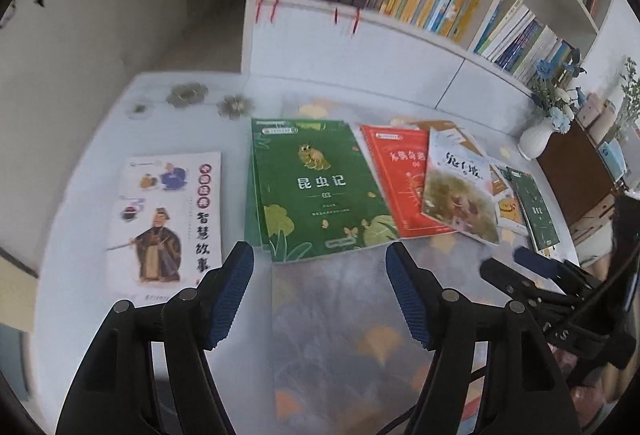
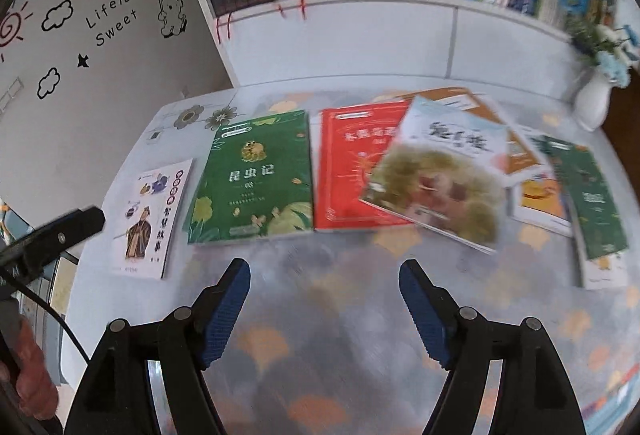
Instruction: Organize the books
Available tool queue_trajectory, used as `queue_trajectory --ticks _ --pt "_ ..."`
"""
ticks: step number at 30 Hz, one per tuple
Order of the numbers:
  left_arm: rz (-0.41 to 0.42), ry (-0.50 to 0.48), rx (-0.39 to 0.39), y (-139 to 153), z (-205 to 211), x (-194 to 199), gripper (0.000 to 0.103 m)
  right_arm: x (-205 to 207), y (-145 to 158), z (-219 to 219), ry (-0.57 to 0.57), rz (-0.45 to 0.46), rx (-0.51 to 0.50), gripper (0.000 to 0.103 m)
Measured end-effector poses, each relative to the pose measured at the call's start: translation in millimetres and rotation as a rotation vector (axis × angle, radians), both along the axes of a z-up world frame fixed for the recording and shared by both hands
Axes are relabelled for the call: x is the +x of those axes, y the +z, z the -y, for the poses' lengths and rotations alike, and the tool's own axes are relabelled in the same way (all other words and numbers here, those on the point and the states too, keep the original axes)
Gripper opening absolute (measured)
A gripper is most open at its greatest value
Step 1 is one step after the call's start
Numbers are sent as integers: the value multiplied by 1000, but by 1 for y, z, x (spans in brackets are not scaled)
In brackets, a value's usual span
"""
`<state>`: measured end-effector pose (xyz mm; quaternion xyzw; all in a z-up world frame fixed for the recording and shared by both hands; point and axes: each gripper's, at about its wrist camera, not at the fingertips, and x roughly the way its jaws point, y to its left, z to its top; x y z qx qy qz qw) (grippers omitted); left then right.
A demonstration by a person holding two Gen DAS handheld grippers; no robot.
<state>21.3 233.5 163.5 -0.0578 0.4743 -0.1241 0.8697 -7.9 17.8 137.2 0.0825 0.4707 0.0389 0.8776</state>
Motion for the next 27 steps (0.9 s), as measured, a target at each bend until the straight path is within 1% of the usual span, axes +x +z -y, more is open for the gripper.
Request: queue_trajectory --ticks 3,5,7,8,9,13,16,19,23,25,27 --pt "-26 -30 -22 -26 -6 26 64 33 -25 -9 -6 -37 70 74" --pt "-41 -47 -40 -40 -9 40 61 51 -37 -14 -5 -55 98 59" --pt "-63 -59 -67 -56 -12 56 56 73 -52 -22 5 -84 84 57" --pt "-75 -60 -96 -62 -14 63 54 82 -57 -24 6 -92 79 56" --pt "-88 -58 -147 -71 -18 72 50 92 -63 -27 7 -104 70 56" --pt "-137 -47 -270 -97 -28 95 49 123 -82 -30 12 -132 55 55" --pt "-174 -31 -285 -114 -28 107 49 140 -95 -30 16 -155 47 54" --pt "-197 -36 -288 -123 -24 112 49 151 -104 -29 24 -175 51 54" --pt "-205 -21 -254 -129 -21 116 49 161 -105 -32 54 -161 40 54" --pt "-213 -10 -273 -132 -22 117 49 167 -105 -33 67 -160 43 54" --pt "-215 -8 -272 -133 -21 117 49 171 -106 -34 77 -162 49 54"
